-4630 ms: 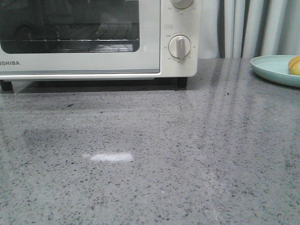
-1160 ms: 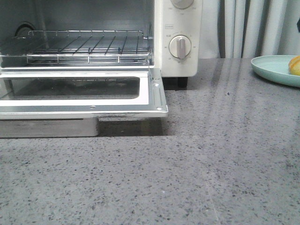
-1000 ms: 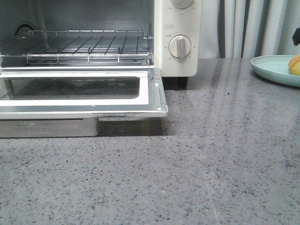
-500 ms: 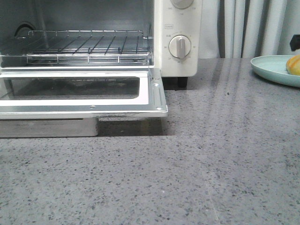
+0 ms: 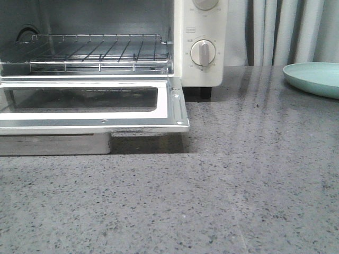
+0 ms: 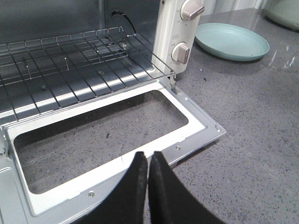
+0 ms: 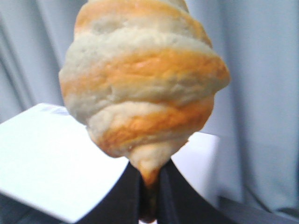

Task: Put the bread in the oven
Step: 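Carry the croissant with the right gripper into the open oven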

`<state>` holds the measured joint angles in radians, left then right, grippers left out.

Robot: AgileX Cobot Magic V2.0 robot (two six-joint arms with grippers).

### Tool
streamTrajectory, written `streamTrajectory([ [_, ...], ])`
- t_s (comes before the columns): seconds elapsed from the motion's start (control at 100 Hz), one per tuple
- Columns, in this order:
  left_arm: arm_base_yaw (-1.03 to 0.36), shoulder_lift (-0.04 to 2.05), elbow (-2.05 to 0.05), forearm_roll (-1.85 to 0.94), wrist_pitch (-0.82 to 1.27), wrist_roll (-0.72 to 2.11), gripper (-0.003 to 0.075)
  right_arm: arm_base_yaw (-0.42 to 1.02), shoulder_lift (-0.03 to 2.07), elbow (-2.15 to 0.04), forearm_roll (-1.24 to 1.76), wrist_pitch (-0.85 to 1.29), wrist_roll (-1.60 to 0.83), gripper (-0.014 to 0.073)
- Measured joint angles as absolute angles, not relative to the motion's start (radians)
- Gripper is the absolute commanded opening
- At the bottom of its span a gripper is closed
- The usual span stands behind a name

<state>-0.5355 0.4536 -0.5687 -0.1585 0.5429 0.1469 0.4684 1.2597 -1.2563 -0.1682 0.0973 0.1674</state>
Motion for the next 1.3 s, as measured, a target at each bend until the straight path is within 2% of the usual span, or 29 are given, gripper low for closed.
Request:
streamTrajectory([
  [0.16, -0.535, 0.454, -0.569, -0.158, 0.532, 0.147, -0.0021, 0.698, 1.323, -1.284, -0.246, 0.148, 0.167, -0.0069],
  [0.32, -0.535, 0.454, -0.569, -0.162, 0.524, 0.147, -0.0021, 0.816, 1.437, -1.286, -0.271, 0.212, 0.167, -0.0069],
  [0.65, -0.535, 0.454, -0.569, -0.168, 0.521, 0.147, -0.0021, 0.811, 1.64, -1.31, -0.27, 0.327, 0.167, -0.0069],
  [1.09, -0.535, 0.454, -0.569, -0.169, 0.521, 0.147, -0.0021, 0.723, 1.822, -1.512, -0.27, 0.384, 0.167, -0.0064],
  [1.13, -0.535, 0.454, -0.569, -0.169, 0.521, 0.147, -0.0021, 0.723, 1.833, -1.525, -0.27, 0.392, 0.167, -0.0049],
  [1.19, -0.535, 0.454, -0.569, -0.169, 0.521, 0.147, -0.0021, 0.723, 1.845, -1.542, -0.267, 0.4, 0.167, 0.0031],
  [1.3, -0.535, 0.454, -0.569, -0.169, 0.523, 0.147, -0.0021, 0.723, 1.859, -1.558, -0.265, 0.405, 0.167, 0.0316],
])
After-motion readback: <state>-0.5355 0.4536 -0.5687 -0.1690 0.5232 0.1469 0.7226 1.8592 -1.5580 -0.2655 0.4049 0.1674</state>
